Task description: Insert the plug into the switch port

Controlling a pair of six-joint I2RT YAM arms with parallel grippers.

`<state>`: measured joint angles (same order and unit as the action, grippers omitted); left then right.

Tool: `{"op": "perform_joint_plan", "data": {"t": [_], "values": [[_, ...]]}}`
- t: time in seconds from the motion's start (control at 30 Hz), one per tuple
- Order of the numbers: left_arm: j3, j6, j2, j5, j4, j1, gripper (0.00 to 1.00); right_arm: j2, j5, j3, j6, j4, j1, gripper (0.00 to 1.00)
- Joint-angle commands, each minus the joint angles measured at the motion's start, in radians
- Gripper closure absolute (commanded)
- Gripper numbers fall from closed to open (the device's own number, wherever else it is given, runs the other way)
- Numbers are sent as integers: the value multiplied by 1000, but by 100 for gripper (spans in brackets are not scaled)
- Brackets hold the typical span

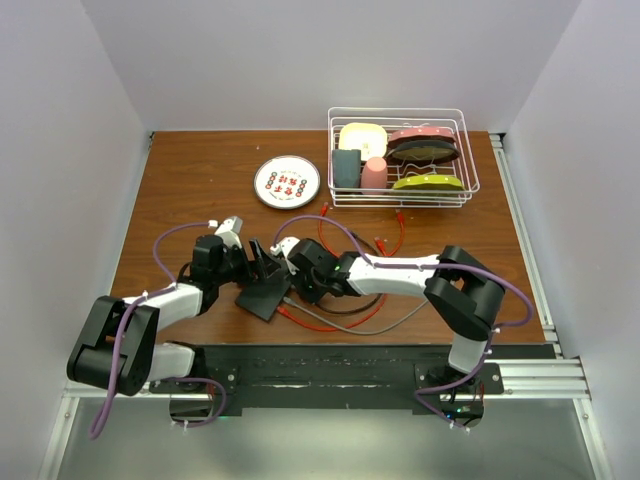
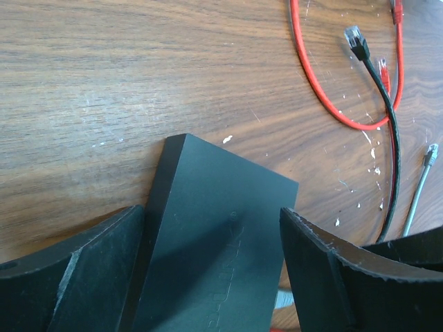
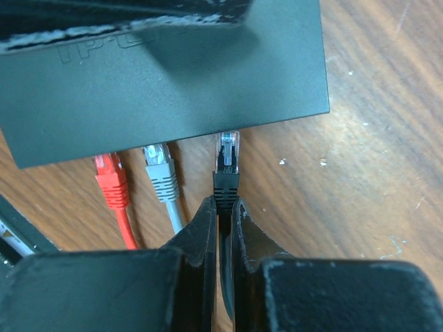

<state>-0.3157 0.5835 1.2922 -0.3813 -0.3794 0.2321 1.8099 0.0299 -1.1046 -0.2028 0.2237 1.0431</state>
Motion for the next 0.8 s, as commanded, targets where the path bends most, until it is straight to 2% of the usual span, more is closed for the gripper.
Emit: {"op": "perform_joint_plan", "data": {"t": [0.0, 0.43, 0.77], "values": [[9, 29, 7, -47, -21, 10, 17, -18, -54, -29, -23, -104, 23, 100], [7, 35, 4, -13, 11, 10, 19, -66, 47, 12, -37, -53, 31, 100], [4, 38, -2, 19, 39, 10, 20, -144, 4, 107, -32, -139, 31, 100]]}}
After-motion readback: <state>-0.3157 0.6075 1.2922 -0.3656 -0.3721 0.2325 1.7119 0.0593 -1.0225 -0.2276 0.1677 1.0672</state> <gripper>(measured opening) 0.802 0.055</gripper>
